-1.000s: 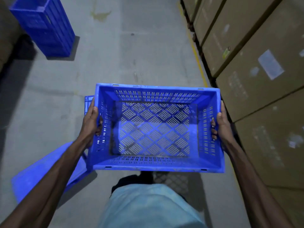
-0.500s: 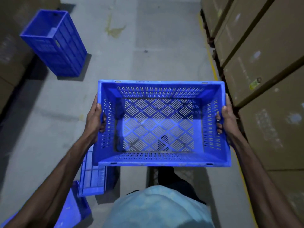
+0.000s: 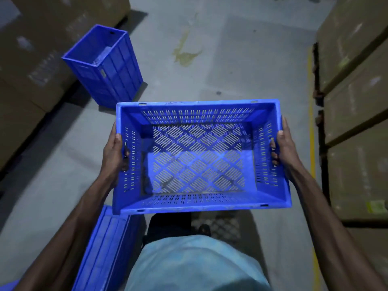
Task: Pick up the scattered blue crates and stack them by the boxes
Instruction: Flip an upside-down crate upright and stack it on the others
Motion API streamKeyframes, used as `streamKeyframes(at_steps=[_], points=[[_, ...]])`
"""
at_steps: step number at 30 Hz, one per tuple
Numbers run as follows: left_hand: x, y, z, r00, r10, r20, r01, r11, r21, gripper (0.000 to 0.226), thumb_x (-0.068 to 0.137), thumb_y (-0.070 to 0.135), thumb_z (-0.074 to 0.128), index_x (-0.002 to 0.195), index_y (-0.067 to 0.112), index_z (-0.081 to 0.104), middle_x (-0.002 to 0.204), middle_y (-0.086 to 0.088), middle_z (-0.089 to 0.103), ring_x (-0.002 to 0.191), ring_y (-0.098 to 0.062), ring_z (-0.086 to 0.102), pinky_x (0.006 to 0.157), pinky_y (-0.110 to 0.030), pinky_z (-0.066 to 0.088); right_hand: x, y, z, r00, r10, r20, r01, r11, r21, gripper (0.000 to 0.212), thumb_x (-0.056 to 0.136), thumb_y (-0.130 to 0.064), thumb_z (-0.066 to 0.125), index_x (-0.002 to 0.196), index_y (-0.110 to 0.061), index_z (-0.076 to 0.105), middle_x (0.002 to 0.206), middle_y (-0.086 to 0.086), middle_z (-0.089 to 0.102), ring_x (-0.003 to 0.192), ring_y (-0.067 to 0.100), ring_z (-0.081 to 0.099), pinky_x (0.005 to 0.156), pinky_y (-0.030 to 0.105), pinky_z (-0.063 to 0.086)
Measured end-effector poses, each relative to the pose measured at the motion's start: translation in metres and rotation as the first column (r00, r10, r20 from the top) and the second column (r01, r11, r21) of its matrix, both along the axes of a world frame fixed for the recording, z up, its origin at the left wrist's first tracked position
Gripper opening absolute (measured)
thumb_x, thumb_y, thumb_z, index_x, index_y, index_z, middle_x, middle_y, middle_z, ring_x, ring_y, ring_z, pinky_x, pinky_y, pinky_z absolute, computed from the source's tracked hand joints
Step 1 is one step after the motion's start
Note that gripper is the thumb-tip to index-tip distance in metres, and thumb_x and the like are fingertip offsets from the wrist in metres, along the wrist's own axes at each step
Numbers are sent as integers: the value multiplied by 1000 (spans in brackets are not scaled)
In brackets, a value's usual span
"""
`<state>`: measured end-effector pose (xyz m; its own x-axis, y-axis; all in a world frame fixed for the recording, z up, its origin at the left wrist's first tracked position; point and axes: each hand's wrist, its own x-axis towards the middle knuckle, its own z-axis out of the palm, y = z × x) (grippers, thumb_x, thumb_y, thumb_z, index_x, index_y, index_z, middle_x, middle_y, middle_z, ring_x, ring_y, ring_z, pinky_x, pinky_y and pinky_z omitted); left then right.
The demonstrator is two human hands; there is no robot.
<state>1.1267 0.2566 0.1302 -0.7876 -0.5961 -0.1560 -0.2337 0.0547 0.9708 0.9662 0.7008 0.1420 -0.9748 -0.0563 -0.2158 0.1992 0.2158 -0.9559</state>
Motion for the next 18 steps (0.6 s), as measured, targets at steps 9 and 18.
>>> streamKeyframes(at_steps=[9,18], points=[[-202,-92,-31,983,178,36,-179,983,34,37,109,47,37,140,67,41,69,-4,43,44,-11,29,43,-16,26,-255,-117,-21,993,114,2,-114,991,76,40,109,-45,32,139,-71,25,67,-11,43,43,6,26,42,16,26],[-393,-213,-12,957,286,44,-288,957,46,40,110,44,36,147,58,39,65,0,45,39,-8,31,41,-16,27,-494,-265,9,969,239,-59,-230,965,129,44,109,-43,31,148,-61,22,70,-3,40,41,1,32,40,15,29]])
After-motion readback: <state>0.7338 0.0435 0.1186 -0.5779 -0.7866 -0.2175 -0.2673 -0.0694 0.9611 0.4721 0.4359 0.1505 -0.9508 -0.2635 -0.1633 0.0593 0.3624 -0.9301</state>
